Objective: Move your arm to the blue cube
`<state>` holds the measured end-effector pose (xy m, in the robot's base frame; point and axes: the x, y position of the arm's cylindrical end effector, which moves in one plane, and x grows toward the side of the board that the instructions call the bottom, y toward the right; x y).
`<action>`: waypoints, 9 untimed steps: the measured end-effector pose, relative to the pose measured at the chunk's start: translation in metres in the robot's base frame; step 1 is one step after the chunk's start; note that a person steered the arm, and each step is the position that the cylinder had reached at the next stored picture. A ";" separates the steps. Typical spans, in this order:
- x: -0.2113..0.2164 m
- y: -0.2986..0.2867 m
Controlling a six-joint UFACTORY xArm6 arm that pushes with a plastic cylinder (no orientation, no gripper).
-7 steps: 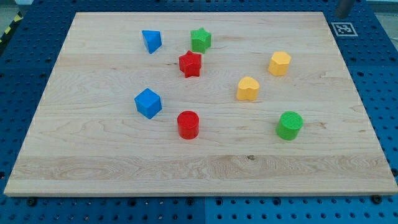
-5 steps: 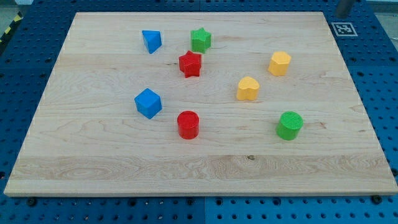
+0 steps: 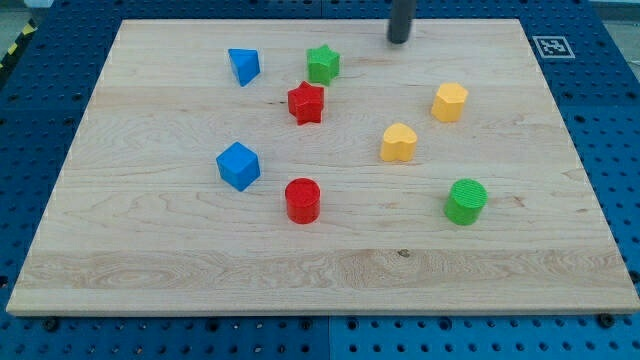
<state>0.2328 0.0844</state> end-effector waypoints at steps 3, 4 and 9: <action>0.009 -0.169; 0.012 -0.227; 0.214 -0.268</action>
